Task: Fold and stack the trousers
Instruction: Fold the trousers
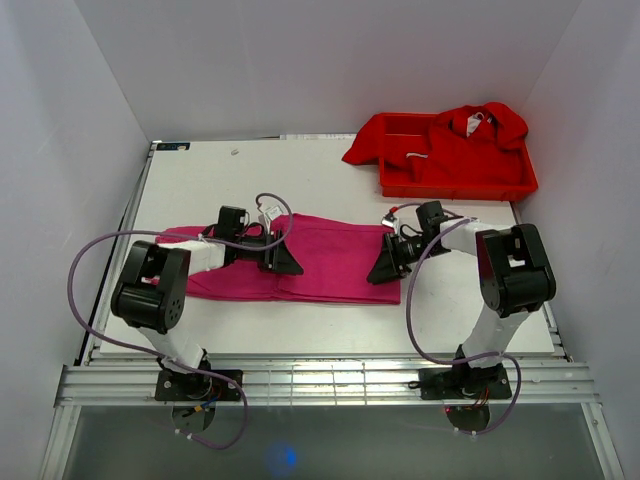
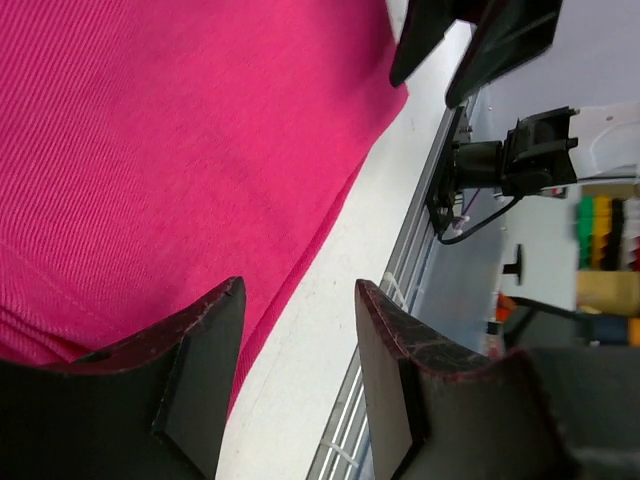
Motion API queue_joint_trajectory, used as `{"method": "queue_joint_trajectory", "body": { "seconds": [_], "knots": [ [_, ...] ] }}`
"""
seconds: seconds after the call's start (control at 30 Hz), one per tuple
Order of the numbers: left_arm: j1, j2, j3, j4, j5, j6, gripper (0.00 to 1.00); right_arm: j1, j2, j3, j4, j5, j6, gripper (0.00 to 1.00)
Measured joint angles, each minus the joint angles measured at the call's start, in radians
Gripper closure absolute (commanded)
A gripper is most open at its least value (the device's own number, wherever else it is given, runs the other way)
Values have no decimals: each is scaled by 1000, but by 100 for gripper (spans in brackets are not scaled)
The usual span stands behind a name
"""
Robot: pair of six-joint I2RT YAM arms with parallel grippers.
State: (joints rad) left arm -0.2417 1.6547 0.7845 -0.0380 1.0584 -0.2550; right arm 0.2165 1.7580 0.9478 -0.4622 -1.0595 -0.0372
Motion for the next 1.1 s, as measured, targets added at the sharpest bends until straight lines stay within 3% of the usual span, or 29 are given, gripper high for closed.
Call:
{"method": "queue_joint_trajectory", "body": {
  "seconds": [0.3, 0.57, 0.73, 0.87, 1.1],
  "knots": [
    [10, 209, -41, 113, 31, -177, 47, -5, 179, -66, -21, -61, -27, 50],
    [9, 180, -12, 56, 56, -88, 44, -10, 167, 64, -93, -8, -95, 52],
    [0, 121, 74, 53, 56, -37, 44, -26, 82, 195, 49, 34, 15, 51],
    [-3, 138, 155, 124, 46, -66, 44, -31, 147, 357, 175, 54, 98, 52],
    [-3, 379, 309, 252, -43, -112, 41, -34, 369, 405, 314, 119, 166, 54]
  ]
}}
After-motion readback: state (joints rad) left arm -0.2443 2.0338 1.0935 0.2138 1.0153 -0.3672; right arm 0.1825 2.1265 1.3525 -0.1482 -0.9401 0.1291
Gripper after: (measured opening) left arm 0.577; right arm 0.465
